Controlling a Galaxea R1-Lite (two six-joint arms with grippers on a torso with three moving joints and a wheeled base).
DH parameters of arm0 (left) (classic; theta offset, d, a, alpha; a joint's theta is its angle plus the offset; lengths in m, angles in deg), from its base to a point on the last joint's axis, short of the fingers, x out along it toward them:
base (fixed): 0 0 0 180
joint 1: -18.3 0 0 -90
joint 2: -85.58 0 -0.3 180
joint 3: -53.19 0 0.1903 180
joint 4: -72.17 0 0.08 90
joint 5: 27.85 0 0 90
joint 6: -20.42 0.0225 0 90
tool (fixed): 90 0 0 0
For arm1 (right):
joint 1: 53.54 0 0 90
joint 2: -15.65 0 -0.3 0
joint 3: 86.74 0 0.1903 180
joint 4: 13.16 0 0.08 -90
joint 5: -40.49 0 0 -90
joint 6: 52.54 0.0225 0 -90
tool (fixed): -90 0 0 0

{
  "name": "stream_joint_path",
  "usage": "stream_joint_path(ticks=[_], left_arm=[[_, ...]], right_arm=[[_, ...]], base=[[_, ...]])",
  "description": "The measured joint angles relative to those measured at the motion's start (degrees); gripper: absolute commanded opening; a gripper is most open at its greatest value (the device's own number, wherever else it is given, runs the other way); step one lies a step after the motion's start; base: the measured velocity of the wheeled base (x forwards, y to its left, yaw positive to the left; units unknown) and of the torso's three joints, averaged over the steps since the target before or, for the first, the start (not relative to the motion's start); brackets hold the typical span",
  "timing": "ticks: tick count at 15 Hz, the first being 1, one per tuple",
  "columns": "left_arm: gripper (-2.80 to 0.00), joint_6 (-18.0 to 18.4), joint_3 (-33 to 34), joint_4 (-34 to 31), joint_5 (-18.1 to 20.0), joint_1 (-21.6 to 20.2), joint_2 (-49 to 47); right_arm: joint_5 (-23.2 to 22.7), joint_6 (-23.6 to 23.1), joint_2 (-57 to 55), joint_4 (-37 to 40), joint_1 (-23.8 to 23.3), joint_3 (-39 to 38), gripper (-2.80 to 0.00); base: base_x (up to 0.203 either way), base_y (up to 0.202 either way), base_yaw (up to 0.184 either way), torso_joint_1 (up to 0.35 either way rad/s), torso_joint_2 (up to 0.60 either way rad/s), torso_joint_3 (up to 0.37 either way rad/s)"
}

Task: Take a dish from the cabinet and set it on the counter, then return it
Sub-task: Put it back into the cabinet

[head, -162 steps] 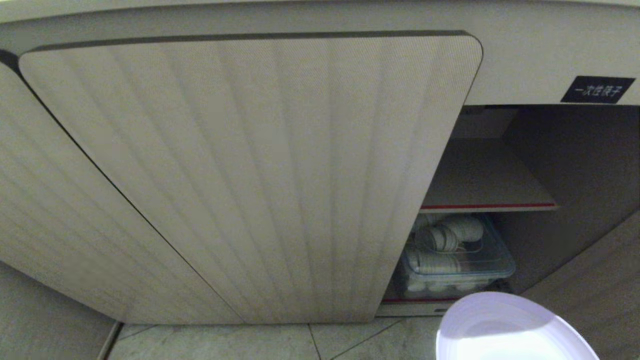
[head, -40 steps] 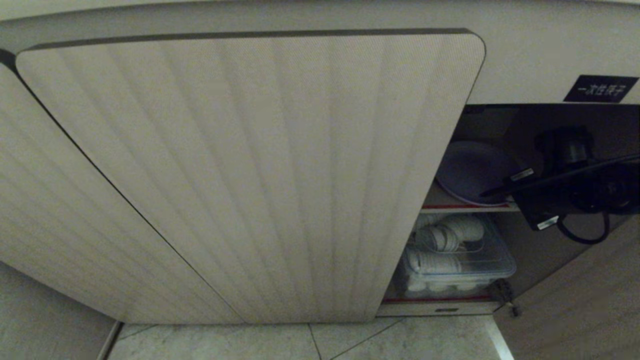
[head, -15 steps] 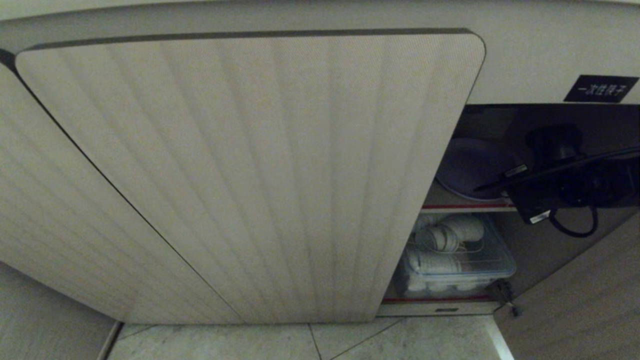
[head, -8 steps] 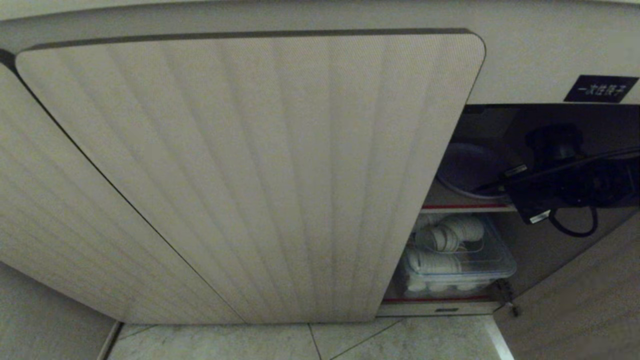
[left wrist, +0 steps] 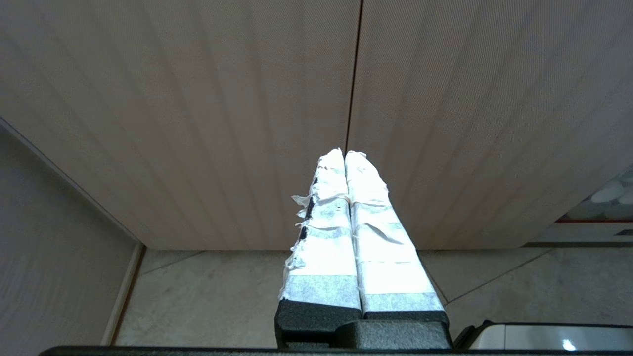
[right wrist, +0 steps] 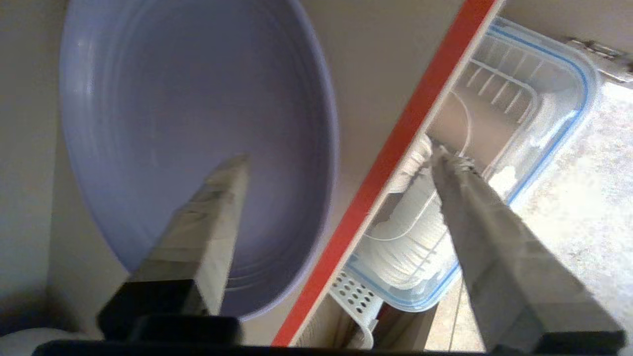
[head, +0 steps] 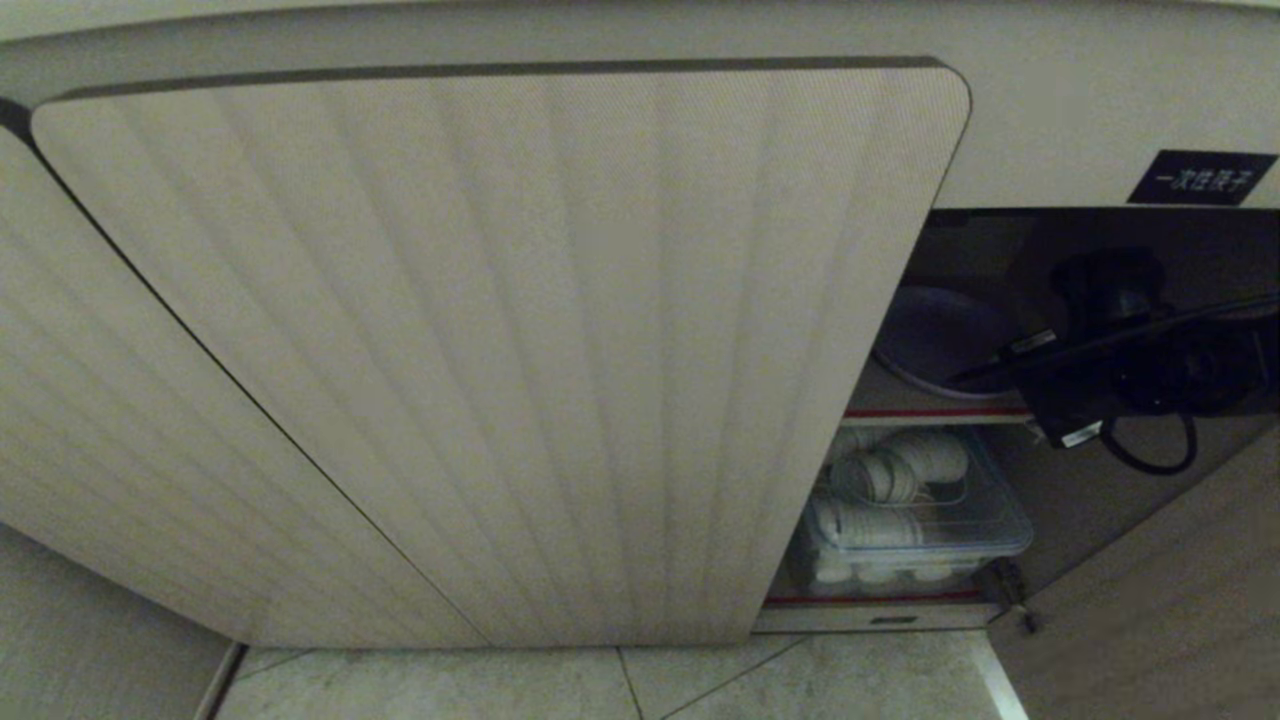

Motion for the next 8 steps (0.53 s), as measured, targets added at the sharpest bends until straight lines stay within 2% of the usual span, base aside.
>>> stream_joint_path(ticks=[5, 8], left_arm=[[-2.80, 0.0, 0.0, 0.0, 0.0, 0.0, 0.0], [-2.80, 0.0, 0.0, 0.0, 0.0, 0.0, 0.0]], right_arm=[[1.3, -0.8, 0.1, -0.1, 0.0, 0.0, 0.00], [1.6, -3.3, 0.2, -0.1, 0.0, -0.3, 0.00]], base=[[0.000, 0.000, 0.000, 0.000, 0.00, 0.000], [0.000, 0.000, 0.000, 0.000, 0.00, 0.000]])
